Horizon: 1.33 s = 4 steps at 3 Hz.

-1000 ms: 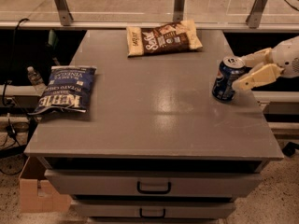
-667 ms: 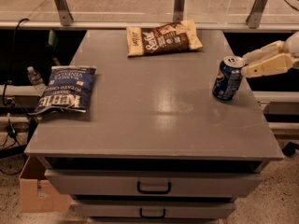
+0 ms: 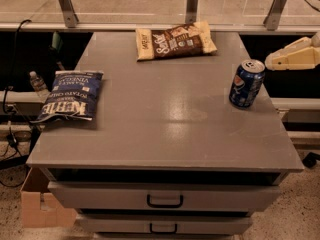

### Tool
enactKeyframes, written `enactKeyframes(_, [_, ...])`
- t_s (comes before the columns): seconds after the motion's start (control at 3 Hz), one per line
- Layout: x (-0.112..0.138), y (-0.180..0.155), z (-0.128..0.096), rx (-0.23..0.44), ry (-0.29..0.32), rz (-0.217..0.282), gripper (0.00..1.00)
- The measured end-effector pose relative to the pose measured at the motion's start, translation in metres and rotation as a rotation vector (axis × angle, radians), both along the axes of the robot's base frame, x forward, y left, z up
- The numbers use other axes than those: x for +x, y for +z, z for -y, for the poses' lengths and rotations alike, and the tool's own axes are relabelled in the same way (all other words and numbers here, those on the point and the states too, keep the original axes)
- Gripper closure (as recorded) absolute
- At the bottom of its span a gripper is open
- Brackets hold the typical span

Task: Pick pepsi can

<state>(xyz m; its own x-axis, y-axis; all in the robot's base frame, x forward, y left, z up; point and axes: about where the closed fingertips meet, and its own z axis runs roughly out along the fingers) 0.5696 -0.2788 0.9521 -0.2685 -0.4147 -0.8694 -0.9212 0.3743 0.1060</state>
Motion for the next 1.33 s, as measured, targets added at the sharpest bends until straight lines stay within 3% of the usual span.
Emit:
enactKeyframes(0.67, [0.005, -0.008, -0.006, -0.002, 0.011, 0.007, 0.14])
enactKeyframes(1.0, [0.007, -0.015, -0.011, 0.013, 0.031, 0.01, 0.0])
enactKeyframes(1.33, [0.007, -0.032, -0.02, 0.047, 0.069, 0.021, 0.0])
